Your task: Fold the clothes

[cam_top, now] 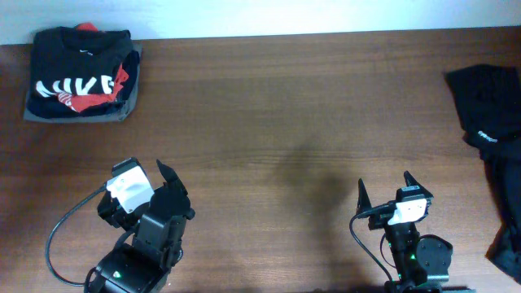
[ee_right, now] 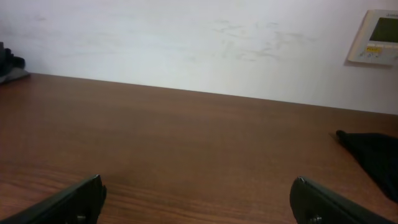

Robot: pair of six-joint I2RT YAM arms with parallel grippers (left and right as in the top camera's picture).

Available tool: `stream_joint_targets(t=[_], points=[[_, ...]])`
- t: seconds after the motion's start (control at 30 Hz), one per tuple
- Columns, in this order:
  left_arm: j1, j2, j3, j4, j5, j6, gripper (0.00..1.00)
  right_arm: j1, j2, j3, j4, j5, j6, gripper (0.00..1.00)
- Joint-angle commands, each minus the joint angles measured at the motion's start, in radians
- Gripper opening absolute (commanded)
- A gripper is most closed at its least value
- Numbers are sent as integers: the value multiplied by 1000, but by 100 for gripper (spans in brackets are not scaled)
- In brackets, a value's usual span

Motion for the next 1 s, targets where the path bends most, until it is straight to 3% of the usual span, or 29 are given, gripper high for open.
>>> stream_joint_targets(t=[0.0,0.2,0.33,0.47,0.53,0.63,0.97], points=[[-4,0,-3,1,-18,-6,99,-5,-9,-5,-8,20,12,99],[3,-13,-3,-80,5,-6,99,-5,-9,-5,-8,20,12,99],[89,-55,-21,-89,222,15,99,-5,-9,-5,-8,20,12,99],[201,-137,-55,-11,438,240,99,-5,-9,-5,-8,20,12,99],[269,-208,-110,150,591,514,99,-5,-9,-5,-8,20,12,99],[326,-297,-192,312,786,777,99,-5,-9,-5,-8,20,12,99],[480,-521,-443,579,836,818,99,-5,-9,-5,-8,20,12,99]])
